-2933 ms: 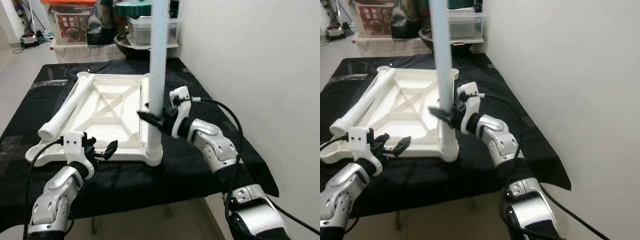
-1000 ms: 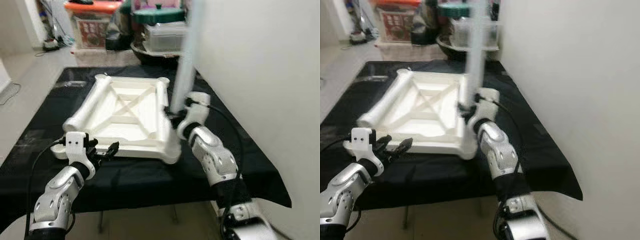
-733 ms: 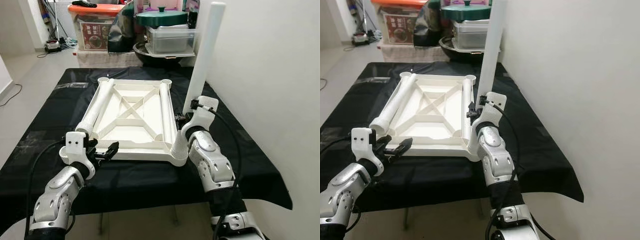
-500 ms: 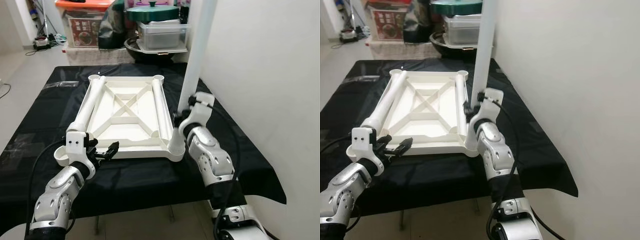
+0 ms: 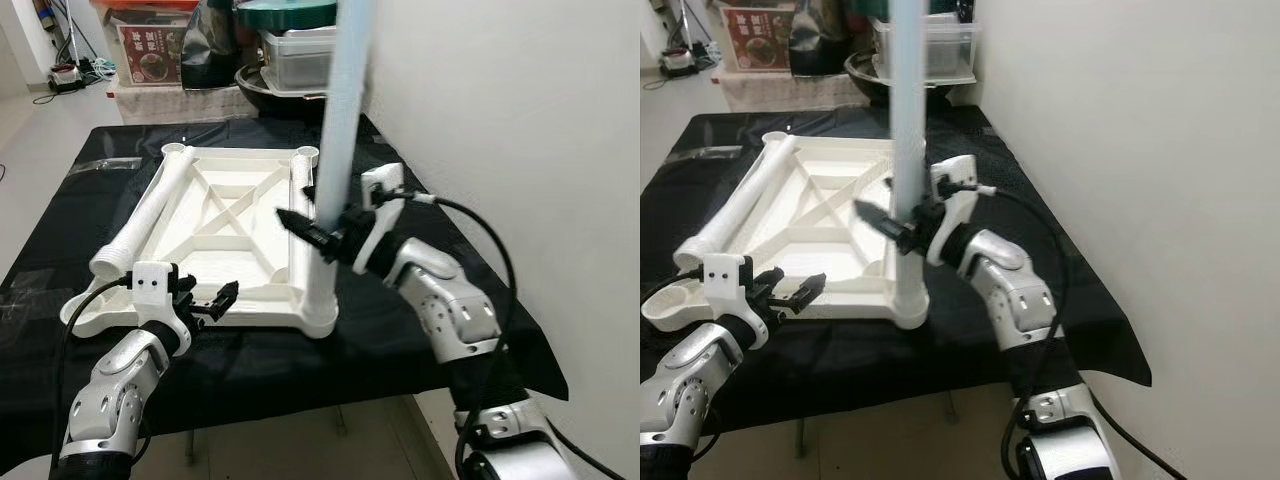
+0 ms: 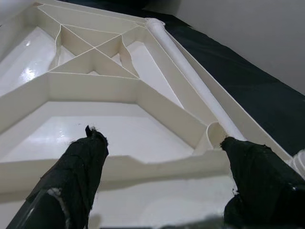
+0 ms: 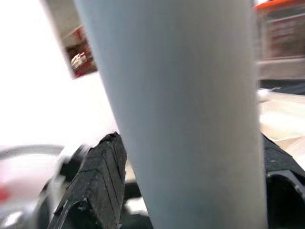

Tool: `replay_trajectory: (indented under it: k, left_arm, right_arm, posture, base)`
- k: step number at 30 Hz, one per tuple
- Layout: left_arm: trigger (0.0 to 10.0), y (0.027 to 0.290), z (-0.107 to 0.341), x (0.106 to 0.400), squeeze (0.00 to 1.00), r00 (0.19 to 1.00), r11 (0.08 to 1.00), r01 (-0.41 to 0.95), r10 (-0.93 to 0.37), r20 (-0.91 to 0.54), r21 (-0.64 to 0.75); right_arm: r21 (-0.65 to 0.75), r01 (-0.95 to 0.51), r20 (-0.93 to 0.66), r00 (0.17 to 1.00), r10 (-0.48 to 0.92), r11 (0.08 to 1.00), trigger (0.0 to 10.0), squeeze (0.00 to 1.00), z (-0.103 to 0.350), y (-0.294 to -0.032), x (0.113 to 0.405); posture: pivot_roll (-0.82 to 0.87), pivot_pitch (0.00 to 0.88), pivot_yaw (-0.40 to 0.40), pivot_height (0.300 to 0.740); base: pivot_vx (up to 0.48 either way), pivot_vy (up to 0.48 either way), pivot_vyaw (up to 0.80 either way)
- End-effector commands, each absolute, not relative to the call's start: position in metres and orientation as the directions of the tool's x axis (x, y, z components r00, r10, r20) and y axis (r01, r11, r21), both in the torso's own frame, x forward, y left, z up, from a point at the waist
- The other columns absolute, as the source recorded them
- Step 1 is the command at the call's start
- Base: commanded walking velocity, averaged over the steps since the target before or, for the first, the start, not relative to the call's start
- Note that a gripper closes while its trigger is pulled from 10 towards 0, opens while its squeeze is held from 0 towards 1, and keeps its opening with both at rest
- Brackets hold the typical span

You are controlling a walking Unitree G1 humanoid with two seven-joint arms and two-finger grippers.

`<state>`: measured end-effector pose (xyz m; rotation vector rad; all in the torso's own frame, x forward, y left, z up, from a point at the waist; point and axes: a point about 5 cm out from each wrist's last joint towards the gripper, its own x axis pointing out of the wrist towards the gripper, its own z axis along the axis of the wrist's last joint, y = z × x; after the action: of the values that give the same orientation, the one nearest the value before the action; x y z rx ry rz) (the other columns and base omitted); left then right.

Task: Building children table

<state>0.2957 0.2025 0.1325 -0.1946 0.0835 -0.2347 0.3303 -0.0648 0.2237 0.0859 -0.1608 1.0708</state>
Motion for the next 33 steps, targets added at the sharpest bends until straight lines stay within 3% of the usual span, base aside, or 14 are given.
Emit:
replay_trajectory:
  k: [1, 6, 7, 8, 10, 11, 14, 17, 22, 25, 26, 31, 32, 33]
  left_arm:
    - [10.0, 0.202, 0.129, 0.296, 0.00, 0.969, 0.957, 0.221, -0.238, -0.073, -0.191]
    - [10.0, 0.204, 0.130, 0.294, 0.00, 0.972, 0.960, 0.207, -0.224, -0.074, -0.187]
    - [10.0, 0.205, 0.130, 0.293, 0.00, 0.971, 0.960, 0.209, -0.226, -0.075, -0.184]
    - [10.0, 0.205, 0.130, 0.292, 0.00, 0.971, 0.961, 0.212, -0.228, -0.077, -0.180]
    - [10.0, 0.204, 0.131, 0.291, 0.00, 0.970, 0.962, 0.216, -0.232, -0.079, -0.169]
    - [10.0, 0.204, 0.131, 0.291, 0.00, 0.970, 0.962, 0.216, -0.232, -0.079, -0.169]
    - [10.0, 0.202, 0.132, 0.289, 0.00, 0.969, 0.965, 0.221, -0.234, -0.083, -0.142]
    - [10.0, 0.201, 0.133, 0.287, 0.00, 0.970, 0.967, 0.219, -0.231, -0.080, -0.132]
    - [10.0, 0.201, 0.135, 0.283, 0.00, 0.974, 0.974, 0.205, -0.213, -0.081, -0.097]
    - [10.0, 0.201, 0.137, 0.281, 0.00, 0.977, 0.979, 0.190, -0.196, -0.084, -0.068]
    - [10.0, 0.199, 0.137, 0.281, 0.00, 0.978, 0.982, 0.185, -0.189, -0.090, -0.047]
    - [10.0, 0.197, 0.139, 0.281, 0.00, 0.977, 0.982, 0.185, -0.187, -0.098, -0.033]
    - [10.0, 0.188, 0.146, 0.280, 0.00, 0.973, 0.977, 0.212, -0.211, -0.093, -0.003]
    - [10.0, 0.181, 0.152, 0.279, 0.00, 0.968, 0.971, 0.237, -0.236, -0.081, 0.011]
  right_arm:
    - [-0.013, -0.907, 0.132, 0.415, 0.900, 0.420, 10.0, 0.00, 0.212, -0.057, 0.326]
    - [-0.031, -0.894, 0.040, 0.446, 0.894, 0.447, 9.4, 0.00, 0.186, -0.050, 0.334]
    - [-0.022, -0.871, 0.022, 0.491, 0.871, 0.491, 4.4, 0.00, 0.183, -0.052, 0.339]
    - [-0.016, -0.849, 0.007, 0.527, 0.850, 0.527, 0.9, 0.00, 0.180, -0.055, 0.343]
    - [0.009, -0.787, -0.021, 0.617, 0.787, 0.617, 0.0, 0.00, 0.175, -0.060, 0.351]
    - [0.009, -0.787, -0.021, 0.617, 0.787, 0.617, 0.0, 0.00, 0.175, -0.060, 0.351]
    - [0.035, -0.575, -0.113, 0.811, 0.575, 0.818, 0.0, 0.00, 0.163, -0.079, 0.366]
    - [0.070, -0.201, -0.171, 0.963, 0.211, 0.977, 0.0, 0.00, 0.152, -0.111, 0.374]
    - [0.063, 0.113, -0.153, 0.983, -0.102, 0.992, 0.0, 0.00, 0.145, -0.133, 0.360]
    - [0.066, 0.125, -0.155, 0.981, -0.113, 0.990, 0.0, 0.00, 0.144, -0.125, 0.350]
    - [0.066, 0.064, -0.173, 0.984, -0.051, 0.996, 10.0, 0.00, 0.142, -0.113, 0.349]
    - [0.104, -0.025, -0.177, 0.983, 0.043, 0.994, 10.0, 0.00, 0.144, -0.100, 0.349]
    - [0.155, -0.121, -0.124, 0.982, 0.141, 0.981, 10.0, 1.00, 0.154, -0.089, 0.352]
    - [0.167, -0.226, -0.053, 0.970, 0.238, 0.960, 10.0, 1.00, 0.167, -0.083, 0.356]
  posture:
    - [0.06, 0.000, -0.066, 0.740]
    - [0.08, 0.000, -0.069, 0.740]
    - [0.08, 0.000, -0.067, 0.740]
    - [0.08, 0.000, -0.063, 0.740]
    - [0.08, 0.000, -0.062, 0.740]
    - [0.08, 0.000, -0.062, 0.740]
    - [0.08, 0.000, -0.061, 0.740]
    - [0.08, 0.000, -0.062, 0.740]
    - [0.08, 0.000, -0.067, 0.740]
    - [0.08, 0.000, -0.061, 0.740]
    - [0.08, 0.000, -0.058, 0.740]
    - [0.07, 0.000, -0.055, 0.740]
    - [0.07, 0.000, -0.057, 0.740]
    - [0.07, 0.000, -0.055, 0.740]
  base:
    - [0.000, 0.000, 0.00]
    - [0.000, 0.000, 0.00]
    - [0.000, 0.000, 0.00]
    - [0.000, 0.000, 0.00]
    - [0.000, 0.000, 0.00]
    - [0.000, 0.000, 0.00]
    - [0.000, 0.000, 0.00]
    - [0.000, 0.000, 0.00]
    - [0.000, 0.000, 0.00]
    - [0.000, 0.000, 0.00]
    - [0.000, 0.000, 0.00]
    - [0.000, 0.000, 0.00]
    - [0.000, 0.000, 0.00]
    - [0.000, 0.000, 0.00]
